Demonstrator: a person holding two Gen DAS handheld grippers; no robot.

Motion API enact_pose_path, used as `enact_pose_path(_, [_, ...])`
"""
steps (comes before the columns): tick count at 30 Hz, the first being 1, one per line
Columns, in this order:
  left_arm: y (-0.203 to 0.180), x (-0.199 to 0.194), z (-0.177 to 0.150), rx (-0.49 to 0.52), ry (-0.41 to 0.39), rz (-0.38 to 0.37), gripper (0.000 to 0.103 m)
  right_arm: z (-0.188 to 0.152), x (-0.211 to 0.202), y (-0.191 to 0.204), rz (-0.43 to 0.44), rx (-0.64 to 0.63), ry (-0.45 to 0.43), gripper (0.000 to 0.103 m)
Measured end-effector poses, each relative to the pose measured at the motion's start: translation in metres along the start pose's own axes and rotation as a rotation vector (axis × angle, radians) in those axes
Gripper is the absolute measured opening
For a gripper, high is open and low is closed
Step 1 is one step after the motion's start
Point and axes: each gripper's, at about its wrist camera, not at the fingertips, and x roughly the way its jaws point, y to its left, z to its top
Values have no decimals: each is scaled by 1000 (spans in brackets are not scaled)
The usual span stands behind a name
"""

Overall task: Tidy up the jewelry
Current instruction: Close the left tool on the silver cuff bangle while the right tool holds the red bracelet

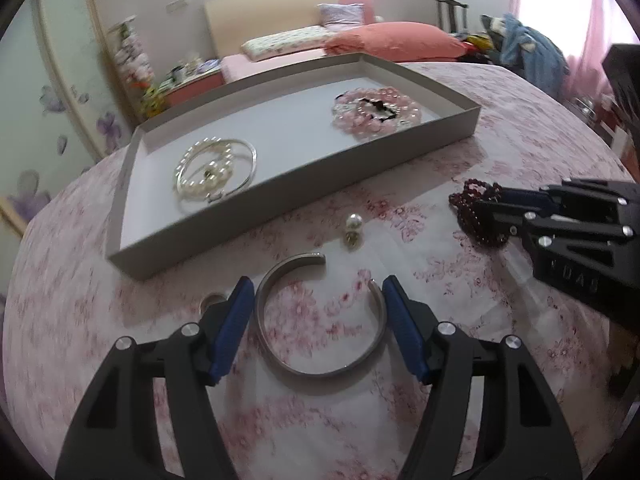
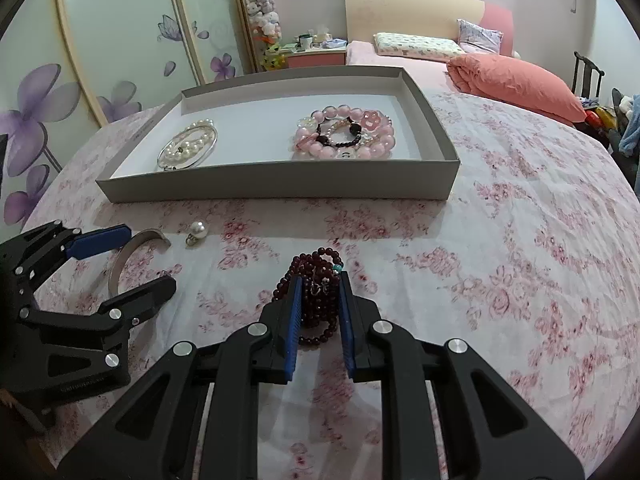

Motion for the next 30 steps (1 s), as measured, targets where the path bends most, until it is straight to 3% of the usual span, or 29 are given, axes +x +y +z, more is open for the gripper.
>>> enact_pose_path(3, [0,-1,-3,-42,12,9,66,-1,0,4,-21,-7,-4,19])
enact_pose_path(7, [11,1,-8,-120,8,-8,76,-2,1,1,-9,13,-6,20])
enact_pose_path(10, [11,0,-7,-123,9,-4,76,-3,0,-2,4,30,-8,20])
enact_pose_path(18, [13,-2,-8,-126,7,-11,75,-3,-1,-3,14,40,-8,21])
enact_pose_path(23, [11,-2,-9,-118,-2,-15,65,-3,-1,-3,17,43,-8,21])
enact_pose_path(30, [11,-2,-9,-120,-3,-18,65,-4,-1,-6,23,59,-11,18])
